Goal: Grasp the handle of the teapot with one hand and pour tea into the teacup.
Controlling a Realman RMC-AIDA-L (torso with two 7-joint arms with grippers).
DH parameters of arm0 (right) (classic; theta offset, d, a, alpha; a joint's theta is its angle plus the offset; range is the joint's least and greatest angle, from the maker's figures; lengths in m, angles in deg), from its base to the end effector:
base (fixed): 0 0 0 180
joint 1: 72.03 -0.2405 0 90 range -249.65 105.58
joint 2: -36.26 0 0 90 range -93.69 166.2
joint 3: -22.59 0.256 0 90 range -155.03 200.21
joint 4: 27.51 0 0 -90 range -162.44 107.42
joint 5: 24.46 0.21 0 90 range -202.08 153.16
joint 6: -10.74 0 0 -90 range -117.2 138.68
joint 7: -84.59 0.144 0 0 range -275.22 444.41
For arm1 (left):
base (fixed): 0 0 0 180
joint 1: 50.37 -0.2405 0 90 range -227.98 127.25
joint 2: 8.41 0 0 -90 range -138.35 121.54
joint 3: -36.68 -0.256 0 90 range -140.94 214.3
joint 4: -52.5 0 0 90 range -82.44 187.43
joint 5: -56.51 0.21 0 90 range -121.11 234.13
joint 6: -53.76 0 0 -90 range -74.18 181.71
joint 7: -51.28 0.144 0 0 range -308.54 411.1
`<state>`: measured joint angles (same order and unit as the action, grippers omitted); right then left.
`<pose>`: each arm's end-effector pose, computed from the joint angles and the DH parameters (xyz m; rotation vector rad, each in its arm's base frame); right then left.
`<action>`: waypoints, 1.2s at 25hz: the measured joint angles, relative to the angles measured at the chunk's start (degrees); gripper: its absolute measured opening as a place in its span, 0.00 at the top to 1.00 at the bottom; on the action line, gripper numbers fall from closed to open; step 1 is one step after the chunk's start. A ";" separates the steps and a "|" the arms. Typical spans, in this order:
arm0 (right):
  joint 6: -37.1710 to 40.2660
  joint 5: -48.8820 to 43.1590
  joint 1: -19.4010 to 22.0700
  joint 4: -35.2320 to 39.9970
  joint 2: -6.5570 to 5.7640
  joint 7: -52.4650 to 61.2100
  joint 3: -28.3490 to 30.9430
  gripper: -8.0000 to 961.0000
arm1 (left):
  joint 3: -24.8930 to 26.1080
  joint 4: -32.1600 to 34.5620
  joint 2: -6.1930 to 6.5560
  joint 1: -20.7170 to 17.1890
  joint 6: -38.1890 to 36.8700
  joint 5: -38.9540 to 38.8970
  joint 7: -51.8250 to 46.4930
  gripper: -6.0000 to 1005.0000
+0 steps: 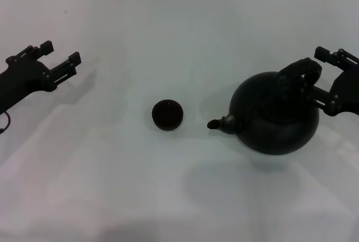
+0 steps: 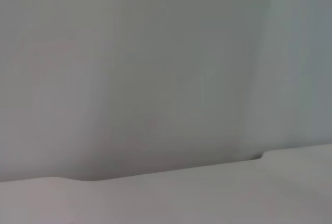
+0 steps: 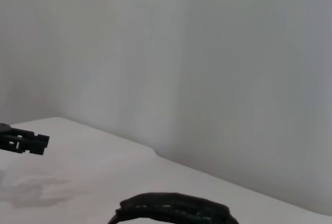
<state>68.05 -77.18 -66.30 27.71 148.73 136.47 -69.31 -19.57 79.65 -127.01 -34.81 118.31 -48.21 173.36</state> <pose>0.3182 0.2443 0.0054 -2.2412 0.4658 0.6298 -0.3465 0.3015 -0.0076 -2.1375 -0.7600 -0.6748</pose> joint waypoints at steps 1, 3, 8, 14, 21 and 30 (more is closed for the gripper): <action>0.22 -0.16 -0.03 -0.24 -0.01 0.12 0.29 0.26 | 0.00 0.00 0.01 0.00 -0.11 -0.04 0.00 0.24; 1.03 -0.29 -0.05 -1.00 0.03 0.16 1.25 0.22 | 0.00 0.00 0.02 0.00 -0.55 -0.14 0.07 0.24; 5.84 -0.47 -0.35 -5.16 0.10 0.01 6.44 0.13 | 0.08 0.00 -0.05 -0.12 -0.92 -0.60 1.17 0.24; 10.58 -0.47 -3.59 -16.05 0.61 -5.78 18.42 0.08 | 1.30 -0.14 -0.02 -0.45 -1.23 -3.45 4.24 0.24; 12.87 -0.33 -12.31 -33.23 0.86 -15.37 35.31 0.08 | 8.62 -0.40 0.01 -0.41 1.55 -5.76 8.07 0.24; 11.97 0.18 -15.38 -36.04 2.67 -20.04 44.24 0.08 | 9.76 -0.92 -0.01 -1.14 6.02 -12.54 12.44 0.24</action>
<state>80.02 -77.01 -81.68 -8.34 151.40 116.43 -25.07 -9.80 78.73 -127.02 -35.95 124.34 -60.75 185.80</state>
